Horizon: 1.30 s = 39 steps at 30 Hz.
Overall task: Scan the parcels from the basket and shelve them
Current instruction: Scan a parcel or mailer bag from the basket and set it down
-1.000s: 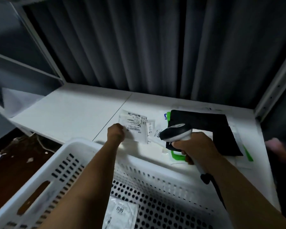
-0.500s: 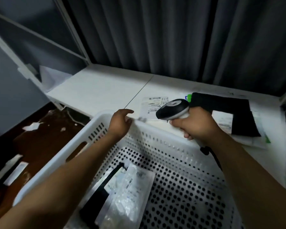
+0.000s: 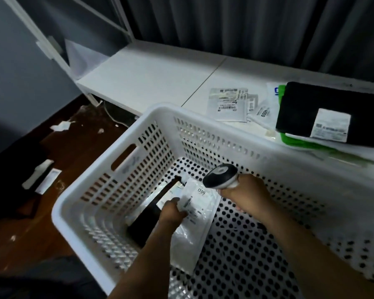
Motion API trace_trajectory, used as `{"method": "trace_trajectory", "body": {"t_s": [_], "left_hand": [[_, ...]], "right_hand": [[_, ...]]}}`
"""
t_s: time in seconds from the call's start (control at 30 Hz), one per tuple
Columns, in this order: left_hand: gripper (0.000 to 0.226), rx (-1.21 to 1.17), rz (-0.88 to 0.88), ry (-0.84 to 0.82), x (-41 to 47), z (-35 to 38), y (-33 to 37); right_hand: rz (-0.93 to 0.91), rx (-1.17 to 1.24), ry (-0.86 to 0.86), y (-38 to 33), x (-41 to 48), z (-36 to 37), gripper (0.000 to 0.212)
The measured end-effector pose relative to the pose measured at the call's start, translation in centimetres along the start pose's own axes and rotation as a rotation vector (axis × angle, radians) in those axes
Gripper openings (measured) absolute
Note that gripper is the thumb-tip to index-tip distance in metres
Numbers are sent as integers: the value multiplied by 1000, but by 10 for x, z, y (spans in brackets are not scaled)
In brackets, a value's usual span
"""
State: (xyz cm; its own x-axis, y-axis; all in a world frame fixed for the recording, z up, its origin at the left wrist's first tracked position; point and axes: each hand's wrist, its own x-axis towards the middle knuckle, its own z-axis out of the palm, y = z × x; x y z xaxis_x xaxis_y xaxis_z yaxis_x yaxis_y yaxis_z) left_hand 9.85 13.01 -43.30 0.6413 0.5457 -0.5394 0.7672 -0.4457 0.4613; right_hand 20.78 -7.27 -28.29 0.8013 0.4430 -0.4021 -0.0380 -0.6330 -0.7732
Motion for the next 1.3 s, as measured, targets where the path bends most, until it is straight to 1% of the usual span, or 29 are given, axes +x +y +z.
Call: {"method": "trace_trajectory", "body": {"t_s": [0.03, 0.1, 0.17, 0.2, 0.27, 0.37, 0.4, 0.43, 0.47, 0.5, 0.6, 0.63, 0.67, 0.8, 0.87, 0.93, 1.0, 1.07, 1.1, 1.13, 1.2, 1.27, 1.3], "left_hand": [[62, 12, -22, 11, 4, 8, -2], [73, 116, -70, 38, 8, 25, -10], [86, 130, -135, 109, 7, 39, -15], [84, 119, -147, 151, 6, 42, -16], [73, 24, -153, 190, 8, 48, -19], [56, -175, -193, 148, 12, 43, -21], [47, -215, -189, 142, 13, 40, -21], [33, -256, -179, 133, 12, 33, -18], [17, -295, -156, 121, 10, 24, -14], [14, -324, -129, 115, 7, 14, -10], [12, -341, 24, 111, -2, -20, 4], [5, -344, 69, 113, -6, -31, 7], [5, -362, 114, 126, -17, -44, 15], [12, -576, 217, 158, -76, -89, 46], [12, -648, 283, 132, -114, -108, 59], [19, -734, 331, 94, -149, -127, 67], [25, -839, 360, 44, -181, -145, 75], [29, -890, 401, -15, -206, -159, 84], [31, -909, 422, -41, -219, -166, 88], [33, -915, 447, -62, -229, -171, 92], [37, -877, 512, -75, -248, -180, 100], [42, -793, 573, -78, -264, -187, 106], [44, -750, 576, -89, -271, -189, 107]], "right_hand": [[11, 0, -3, 6, 3, 4, 25], [25, -17, 3, 16, 11, 9, 21], [45, -31, 13, 22, 19, 11, 18], [54, -30, 18, 24, 22, 11, 18], [66, -28, 26, 27, 27, 11, 18], [80, -39, 28, 25, 29, 8, 17], [80, -30, 33, 24, 29, 6, 18], [76, -18, 38, 20, 28, 4, 18], [69, -8, 38, 16, 27, 1, 17], [56, -2, 33, 10, 24, -2, 16], [1, 49, 23, -10, 11, -13, 15], [-16, 80, 26, -18, 6, -17, 14], [-33, 112, 34, -27, -2, -24, 14], [-63, 228, 17, -62, -33, -48, 14], [-85, 286, -18, -78, -57, -60, 12], [-122, 320, -42, -90, -81, -71, 9], [-166, 322, -65, -97, -104, -79, 16], [-181, 343, -112, -100, -122, -84, 31], [-178, 386, -129, -102, -134, -85, 34], [-173, 437, -129, -103, -144, -84, 32], [-175, 502, -47, -106, -165, -81, 25], [-195, 554, 114, -106, -181, -80, 26], [-206, 594, 197, -106, -187, -81, 29]]}}
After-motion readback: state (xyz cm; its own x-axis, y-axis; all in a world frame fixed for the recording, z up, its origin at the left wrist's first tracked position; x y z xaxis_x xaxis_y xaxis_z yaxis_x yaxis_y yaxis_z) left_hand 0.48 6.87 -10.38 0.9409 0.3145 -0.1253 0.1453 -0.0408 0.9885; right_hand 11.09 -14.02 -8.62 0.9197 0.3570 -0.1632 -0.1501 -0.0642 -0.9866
